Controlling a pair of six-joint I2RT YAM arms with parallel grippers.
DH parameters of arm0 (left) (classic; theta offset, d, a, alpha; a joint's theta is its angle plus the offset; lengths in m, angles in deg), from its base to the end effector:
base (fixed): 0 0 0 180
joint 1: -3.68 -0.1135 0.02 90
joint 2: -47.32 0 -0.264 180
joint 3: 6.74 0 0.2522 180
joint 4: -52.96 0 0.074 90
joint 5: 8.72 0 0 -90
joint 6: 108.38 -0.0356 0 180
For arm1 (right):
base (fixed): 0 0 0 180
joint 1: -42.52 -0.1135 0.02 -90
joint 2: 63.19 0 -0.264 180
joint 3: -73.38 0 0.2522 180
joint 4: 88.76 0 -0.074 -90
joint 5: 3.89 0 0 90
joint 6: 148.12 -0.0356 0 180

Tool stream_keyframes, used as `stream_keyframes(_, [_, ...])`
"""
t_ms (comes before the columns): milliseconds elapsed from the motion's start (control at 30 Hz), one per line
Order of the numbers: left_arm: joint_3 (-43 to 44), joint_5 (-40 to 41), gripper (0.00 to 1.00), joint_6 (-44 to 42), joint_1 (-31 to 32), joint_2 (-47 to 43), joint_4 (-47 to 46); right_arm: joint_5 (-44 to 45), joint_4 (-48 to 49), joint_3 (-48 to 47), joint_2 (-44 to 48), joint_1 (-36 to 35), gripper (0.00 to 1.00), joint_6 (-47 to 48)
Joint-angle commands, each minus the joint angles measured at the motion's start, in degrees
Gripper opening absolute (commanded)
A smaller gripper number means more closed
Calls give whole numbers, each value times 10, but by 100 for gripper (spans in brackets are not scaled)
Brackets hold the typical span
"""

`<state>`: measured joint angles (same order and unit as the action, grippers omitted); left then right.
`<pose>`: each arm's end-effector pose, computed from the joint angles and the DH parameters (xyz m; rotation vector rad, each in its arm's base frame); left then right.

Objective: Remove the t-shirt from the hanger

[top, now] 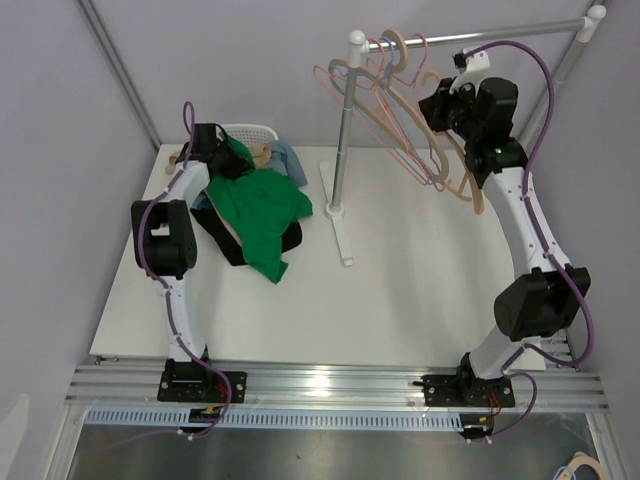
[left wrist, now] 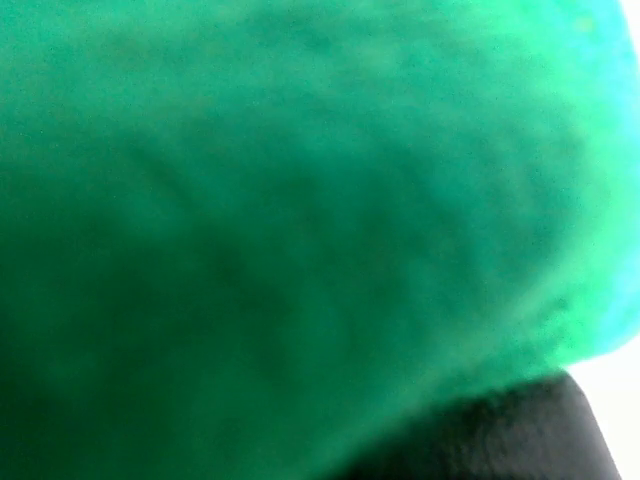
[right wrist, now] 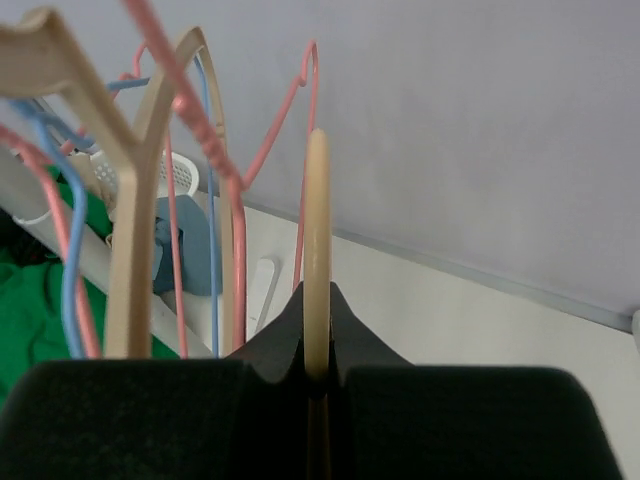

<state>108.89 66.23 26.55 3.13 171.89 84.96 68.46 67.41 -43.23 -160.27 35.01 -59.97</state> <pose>0.5009 -0.0044 0.2207 -0.7784 2.2239 -0.6930 0.3930 0.0627 0.4517 -0.3167 1.6252 0.3776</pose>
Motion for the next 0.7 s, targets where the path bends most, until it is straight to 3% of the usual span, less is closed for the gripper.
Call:
stream_keyframes(0, [25, -17, 2, 16, -16, 26, 39, 24, 67, 34, 75, -10, 0, 16])
stream_keyframes(167, [22, -35, 13, 17, -16, 18, 37, 60, 74, 56, 123, -17, 0, 50])
stream_keyframes(267, [21, -42, 30, 15, -16, 7, 33, 74, 79, 49, 132, -17, 0, 62])
stream_keyframes(300, [21, -43, 42, 14, -16, 4, 30, 75, 80, 38, 132, -17, 0, 66])
stream_keyframes(367, [22, -61, 55, 13, -16, -6, 23, 75, 76, 21, 123, -17, 0, 73])
stream_keyframes(400, [23, -66, 71, 10, -16, -9, 16, 76, 73, -2, 117, -17, 0, 76])
stream_keyframes(533, [28, -68, 96, -5, -16, -49, 29, 83, 37, -77, 76, -17, 0, 87])
stream_keyframes(667, [19, -53, 99, -30, -15, -107, 63, 86, -14, -168, 22, -17, 0, 95])
